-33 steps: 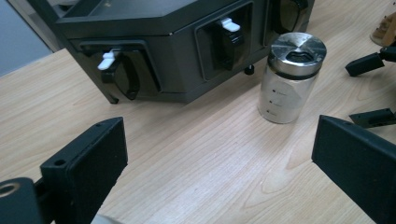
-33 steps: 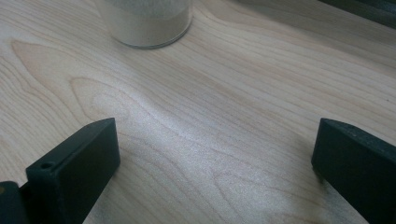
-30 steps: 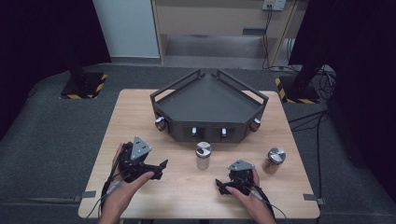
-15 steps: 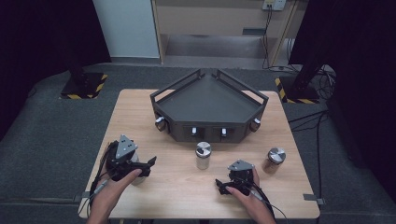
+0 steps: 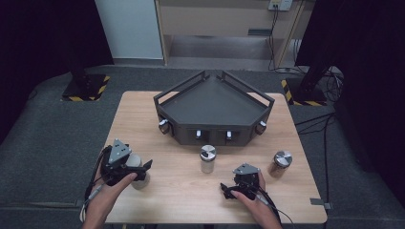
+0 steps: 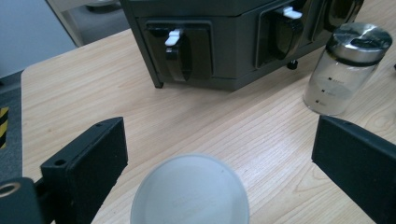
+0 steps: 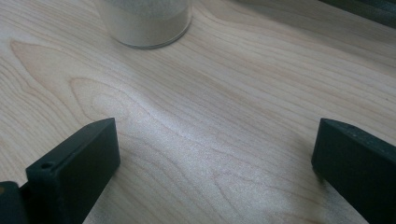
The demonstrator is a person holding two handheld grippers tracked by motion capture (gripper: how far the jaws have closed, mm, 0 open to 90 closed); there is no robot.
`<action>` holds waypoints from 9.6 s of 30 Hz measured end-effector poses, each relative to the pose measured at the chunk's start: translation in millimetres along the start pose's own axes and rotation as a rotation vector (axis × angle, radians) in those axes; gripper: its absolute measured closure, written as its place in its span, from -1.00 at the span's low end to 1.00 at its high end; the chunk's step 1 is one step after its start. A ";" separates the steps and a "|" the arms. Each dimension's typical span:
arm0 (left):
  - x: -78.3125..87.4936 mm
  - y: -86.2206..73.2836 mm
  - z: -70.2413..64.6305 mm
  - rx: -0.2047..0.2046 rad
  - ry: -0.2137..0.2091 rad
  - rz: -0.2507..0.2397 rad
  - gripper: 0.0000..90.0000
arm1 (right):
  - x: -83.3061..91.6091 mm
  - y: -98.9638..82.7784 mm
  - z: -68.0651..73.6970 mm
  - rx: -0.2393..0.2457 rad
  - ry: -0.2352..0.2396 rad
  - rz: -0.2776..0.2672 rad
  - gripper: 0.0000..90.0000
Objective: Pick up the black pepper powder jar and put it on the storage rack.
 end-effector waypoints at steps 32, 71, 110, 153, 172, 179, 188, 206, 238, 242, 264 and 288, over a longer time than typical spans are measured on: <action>-16.8 -52.5 5.0 0.073 0.016 -0.014 -0.73 | 0.0 0.0 0.0 0.000 0.000 0.000 -0.98; -17.0 -47.5 7.3 0.007 -0.064 -0.084 -0.28 | 0.0 0.0 0.3 -0.001 -0.001 0.000 -0.98; -44.1 -2.0 39.6 -0.074 -0.252 -0.137 -0.28 | 0.0 0.0 0.2 -0.001 -0.001 0.000 -0.98; -52.2 96.1 58.2 -0.113 -0.357 -0.202 -0.28 | 0.0 0.0 0.2 -0.001 -0.001 0.000 -0.98; -68.7 143.2 60.7 -0.115 -0.387 -0.236 -0.27 | -0.1 -0.1 0.1 -0.001 -0.001 -0.001 -0.98; -77.4 157.5 61.4 -0.112 -0.398 -0.249 -0.28 | -0.1 -0.1 0.1 0.000 -0.001 -0.002 -0.98; -91.8 168.4 60.6 -0.107 -0.403 -0.246 -0.28 | 0.0 -0.1 0.0 0.000 0.000 -0.001 -0.98; -120.3 189.6 58.6 -0.115 -0.388 -0.234 -0.28 | 0.0 -0.1 0.0 0.001 -0.001 -0.001 -0.98; -167.2 193.6 43.9 -0.120 -0.390 -0.159 -0.28 | 0.0 -0.1 0.0 0.001 -0.001 -0.001 -0.98; -171.0 192.2 43.4 -0.117 -0.389 -0.156 -0.28 | 0.0 -0.1 0.0 0.001 -0.001 -0.001 -0.98; -184.0 188.2 40.1 -0.117 -0.393 -0.119 -0.28 | 0.0 -0.1 0.0 0.000 0.000 -0.001 -0.98; -188.8 188.7 39.2 -0.102 -0.390 -0.080 -0.28 | 0.0 -0.1 0.0 0.001 -0.001 -0.001 -0.98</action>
Point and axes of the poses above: each handheld gripper's, and its own axes: x roughly backward along the jaws, y roughly out of its top, z roughly to its left, the point moved 2 cm from there along -x, roughly forward along the jaws, and after that the axes turned 12 degrees about y, right-handed, at the moved point
